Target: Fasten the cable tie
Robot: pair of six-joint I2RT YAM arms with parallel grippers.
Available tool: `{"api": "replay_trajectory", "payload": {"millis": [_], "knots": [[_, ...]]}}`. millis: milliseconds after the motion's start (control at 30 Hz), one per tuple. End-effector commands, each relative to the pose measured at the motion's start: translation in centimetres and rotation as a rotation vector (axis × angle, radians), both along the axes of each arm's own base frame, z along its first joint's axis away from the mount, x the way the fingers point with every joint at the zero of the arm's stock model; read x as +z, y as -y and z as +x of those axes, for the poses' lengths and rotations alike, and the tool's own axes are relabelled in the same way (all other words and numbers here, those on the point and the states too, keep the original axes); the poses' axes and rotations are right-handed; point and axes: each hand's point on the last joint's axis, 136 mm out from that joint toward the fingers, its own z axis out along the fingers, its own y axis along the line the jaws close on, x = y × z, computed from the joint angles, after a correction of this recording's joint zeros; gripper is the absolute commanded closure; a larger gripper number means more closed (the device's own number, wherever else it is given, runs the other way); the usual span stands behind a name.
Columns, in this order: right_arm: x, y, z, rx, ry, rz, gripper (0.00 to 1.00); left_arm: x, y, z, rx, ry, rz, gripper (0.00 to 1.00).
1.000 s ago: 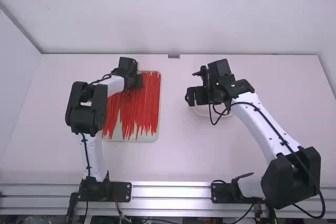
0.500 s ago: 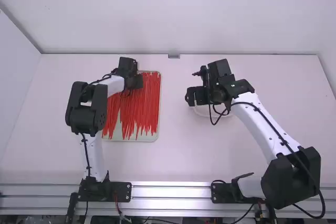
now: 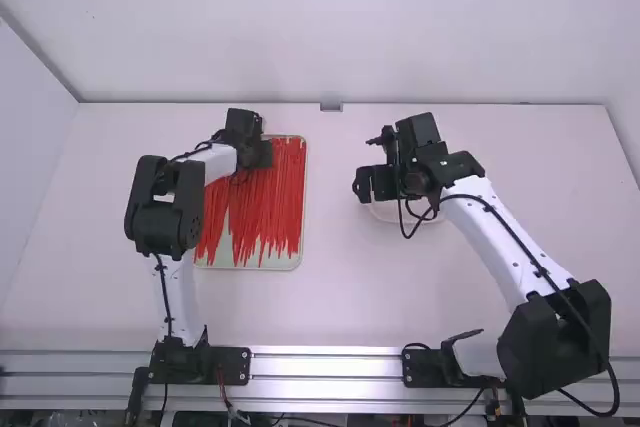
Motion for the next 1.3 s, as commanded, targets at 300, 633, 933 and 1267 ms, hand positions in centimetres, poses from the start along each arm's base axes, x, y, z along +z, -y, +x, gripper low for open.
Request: {"api": "replay_trajectory", "payload": {"millis": [300, 633, 933, 1267], "knots": [[1.2, -0.2, 0.8, -0.004, 0.034, 0.012, 0.02, 10.7, -0.3, 1.4, -0.011, 0.139, 0.023, 0.98], [1.6, -0.4, 1.4, -0.004, 0.063, 0.022, 0.02, 20.7, -0.6, -2.4, -0.014, 0.245, 0.022, 0.98], [2.7, -1.9, 1.8, 0.061, 0.103, 0.094, 0.02, 26.8, -1.8, -8.6, 0.021, 0.320, 0.050, 0.98], [4.9, -5.2, 1.0, 0.227, 0.145, 0.262, 0.02, 27.0, -0.5, -14.4, -0.047, 0.442, -0.057, 0.99]]}}
